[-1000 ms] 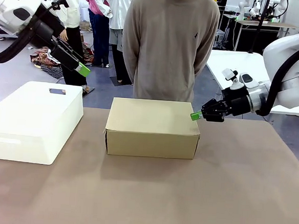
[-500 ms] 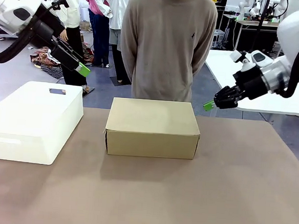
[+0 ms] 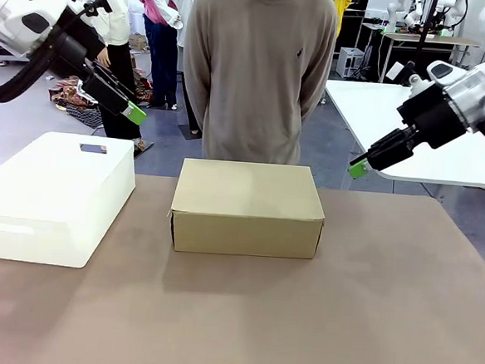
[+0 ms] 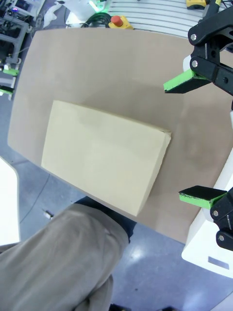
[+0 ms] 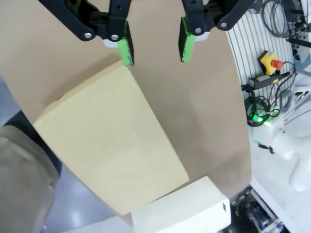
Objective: Pack the shoes into the box.
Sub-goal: Press down on the lid of the Shoes Box.
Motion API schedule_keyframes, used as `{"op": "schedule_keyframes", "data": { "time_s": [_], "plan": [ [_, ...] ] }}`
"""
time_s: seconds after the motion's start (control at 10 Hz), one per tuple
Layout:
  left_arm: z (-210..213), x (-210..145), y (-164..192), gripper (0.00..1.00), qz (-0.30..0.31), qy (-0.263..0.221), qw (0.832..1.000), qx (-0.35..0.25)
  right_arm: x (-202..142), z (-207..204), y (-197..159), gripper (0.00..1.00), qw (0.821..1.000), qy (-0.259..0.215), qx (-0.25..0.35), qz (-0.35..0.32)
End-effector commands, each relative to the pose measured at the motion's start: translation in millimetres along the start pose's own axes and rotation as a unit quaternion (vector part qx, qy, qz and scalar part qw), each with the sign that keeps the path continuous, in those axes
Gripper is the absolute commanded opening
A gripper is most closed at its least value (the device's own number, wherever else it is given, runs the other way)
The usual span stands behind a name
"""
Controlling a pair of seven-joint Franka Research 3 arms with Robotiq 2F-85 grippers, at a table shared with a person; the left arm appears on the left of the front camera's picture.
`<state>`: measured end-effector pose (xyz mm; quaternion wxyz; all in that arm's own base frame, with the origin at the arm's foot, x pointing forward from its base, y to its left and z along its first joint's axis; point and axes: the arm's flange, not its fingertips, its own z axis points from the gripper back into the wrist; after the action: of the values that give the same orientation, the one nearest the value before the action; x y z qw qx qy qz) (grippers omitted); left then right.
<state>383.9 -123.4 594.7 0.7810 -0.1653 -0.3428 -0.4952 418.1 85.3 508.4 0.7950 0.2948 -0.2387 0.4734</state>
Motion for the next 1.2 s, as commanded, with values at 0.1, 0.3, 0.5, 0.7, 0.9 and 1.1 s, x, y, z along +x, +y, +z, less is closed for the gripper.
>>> {"op": "schedule_keyframes", "data": {
  "time_s": [0.1, 0.3, 0.5, 0.7, 0.9, 1.1],
  "plan": [
    [-0.1, -0.4, 0.9, 1.00, 0.000, -0.009, 1.000, -0.008, 4.1, 3.6, 30.2, 1.00, 0.998, 0.023, -0.050, -0.029],
    [-0.1, -0.4, 0.9, 1.00, 0.000, -0.009, 1.000, -0.008, 4.9, 9.0, 43.7, 1.00, 0.997, 0.031, -0.069, -0.031],
    [-0.1, -0.4, 0.9, 1.00, 0.000, -0.009, 1.000, -0.008, 3.7, 13.5, 52.6, 1.00, 0.996, 0.037, -0.076, -0.034],
    [-0.1, -0.4, 0.9, 1.00, 0.000, -0.009, 1.000, -0.008, 4.7, 14.8, 53.2, 1.00, 0.995, 0.046, -0.076, -0.039],
    [2.0, 4.1, -4.7, 1.00, -0.010, 0.008, 1.000, -0.002, 5.8, 14.0, 54.0, 1.00, 0.995, 0.046, -0.085, -0.024],
    [5.1, 14.4, -11.8, 1.00, -0.014, 0.029, 0.999, -0.008, 5.3, 15.3, 51.2, 1.00, 0.997, 0.042, -0.067, -0.025]
  ]
}}
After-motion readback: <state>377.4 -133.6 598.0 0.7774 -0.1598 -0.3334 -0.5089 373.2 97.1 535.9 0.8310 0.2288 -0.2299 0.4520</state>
